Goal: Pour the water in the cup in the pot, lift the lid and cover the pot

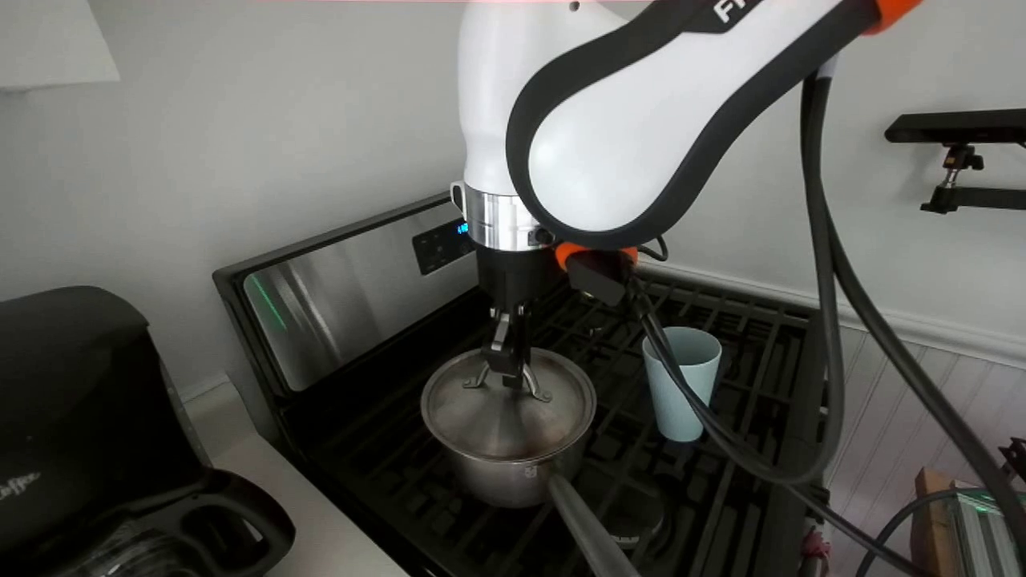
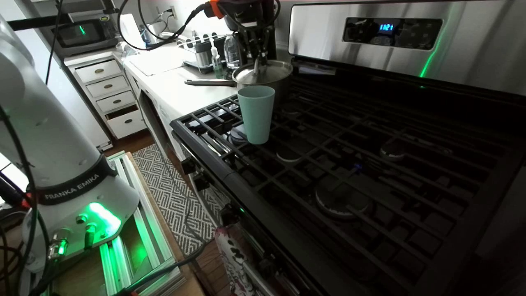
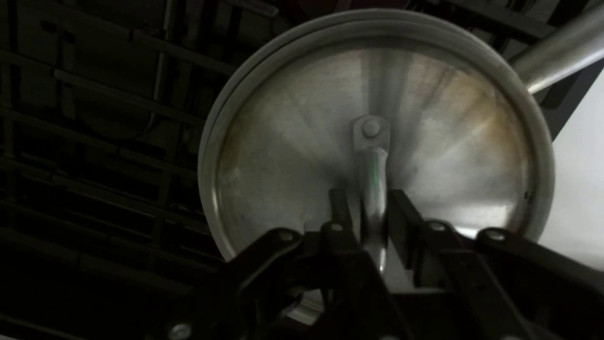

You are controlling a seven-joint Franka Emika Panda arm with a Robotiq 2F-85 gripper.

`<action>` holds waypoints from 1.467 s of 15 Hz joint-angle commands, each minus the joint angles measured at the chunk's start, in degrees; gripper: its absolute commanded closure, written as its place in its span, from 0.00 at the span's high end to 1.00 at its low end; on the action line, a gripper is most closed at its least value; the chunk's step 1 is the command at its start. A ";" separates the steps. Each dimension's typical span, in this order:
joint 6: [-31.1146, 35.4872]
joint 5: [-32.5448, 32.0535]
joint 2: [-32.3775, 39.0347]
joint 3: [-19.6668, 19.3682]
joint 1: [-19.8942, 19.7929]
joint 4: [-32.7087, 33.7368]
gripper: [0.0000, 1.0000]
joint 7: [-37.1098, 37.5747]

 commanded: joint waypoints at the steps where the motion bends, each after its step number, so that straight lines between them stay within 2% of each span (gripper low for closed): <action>1: -0.88 -1.21 -1.08 -0.30 -0.10 -0.55 0.62 0.19; 6: -0.45 -0.91 -2.11 -0.49 -0.21 -0.76 0.96 0.07; 7: -0.51 -0.36 -2.72 -0.54 -0.24 -0.85 0.99 -0.46; 14: -2.69 1.86 -10.92 -1.41 -0.08 -0.51 1.00 -3.67; 22: -4.09 1.40 -18.26 -1.50 0.28 0.28 1.00 -2.72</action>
